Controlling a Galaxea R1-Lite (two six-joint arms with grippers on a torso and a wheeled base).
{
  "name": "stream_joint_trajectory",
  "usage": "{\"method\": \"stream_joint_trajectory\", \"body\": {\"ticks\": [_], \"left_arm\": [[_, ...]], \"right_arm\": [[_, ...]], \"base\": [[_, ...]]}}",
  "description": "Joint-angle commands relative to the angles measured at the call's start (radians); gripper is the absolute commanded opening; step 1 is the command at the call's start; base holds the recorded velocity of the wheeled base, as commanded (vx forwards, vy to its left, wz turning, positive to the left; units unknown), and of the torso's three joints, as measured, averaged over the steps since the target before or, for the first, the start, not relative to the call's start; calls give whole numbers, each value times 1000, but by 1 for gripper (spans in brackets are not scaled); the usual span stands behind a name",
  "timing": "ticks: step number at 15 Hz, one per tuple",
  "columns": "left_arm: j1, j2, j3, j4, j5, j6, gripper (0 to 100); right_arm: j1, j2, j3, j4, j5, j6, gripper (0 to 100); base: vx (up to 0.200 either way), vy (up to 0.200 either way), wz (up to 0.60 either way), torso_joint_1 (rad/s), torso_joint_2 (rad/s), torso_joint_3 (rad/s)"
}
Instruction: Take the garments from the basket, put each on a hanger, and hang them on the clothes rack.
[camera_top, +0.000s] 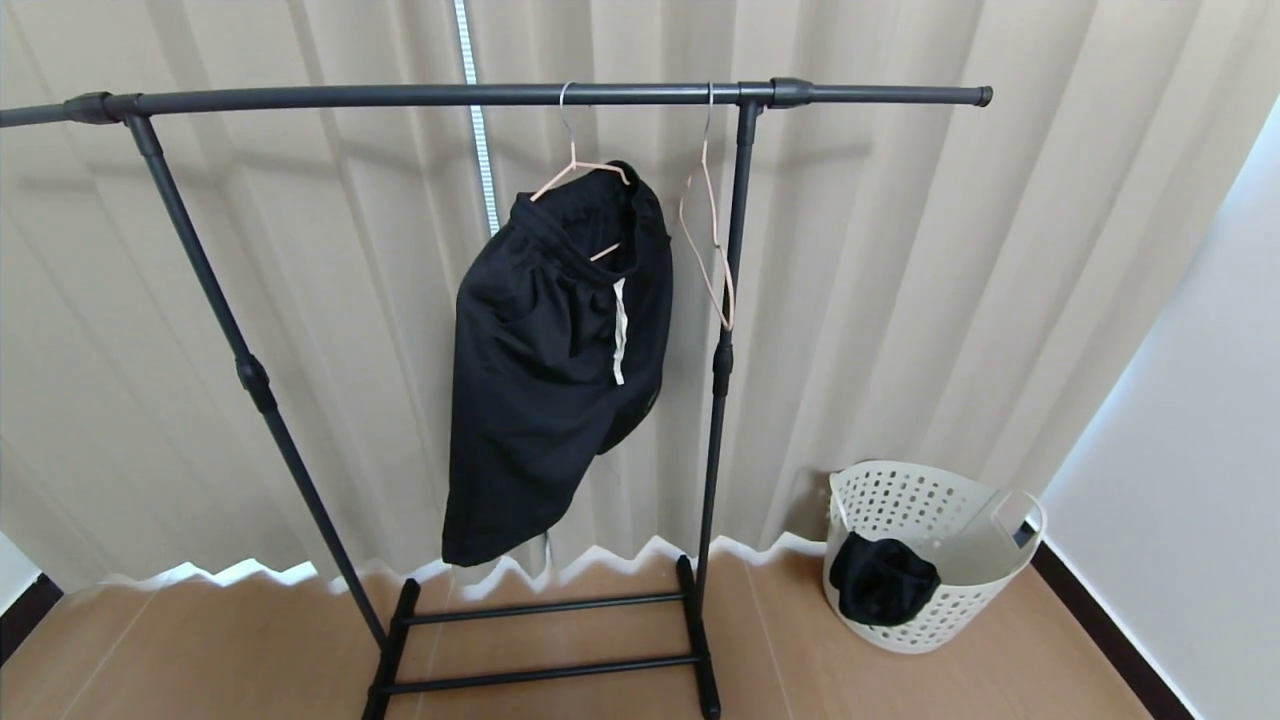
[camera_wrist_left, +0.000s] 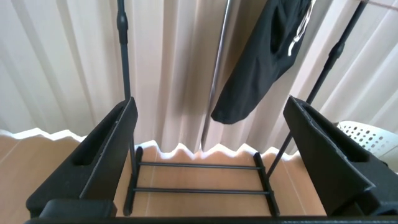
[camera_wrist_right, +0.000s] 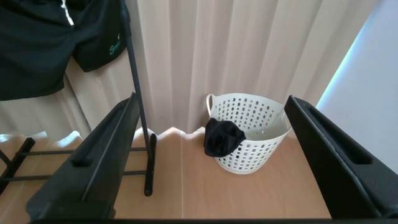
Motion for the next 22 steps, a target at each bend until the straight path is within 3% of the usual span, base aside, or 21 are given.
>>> {"method": "stream_joint_trajectory", "body": {"ticks": [1, 16, 22], "left_arm": [[0, 3, 0, 0, 1, 0, 100], [0, 3, 0, 0, 1, -2, 100], [-2, 3, 0, 0, 0, 0, 100]], "right_arm": [[2, 1, 0, 0, 0, 0, 100], [1, 1, 0, 0, -1, -1, 100], [2, 1, 0, 0, -1, -3, 100]], "base": [[0, 0, 0, -188, 525, 334], [0, 0, 0, -119, 475, 349], [0, -33, 0, -13, 92, 83]]}}
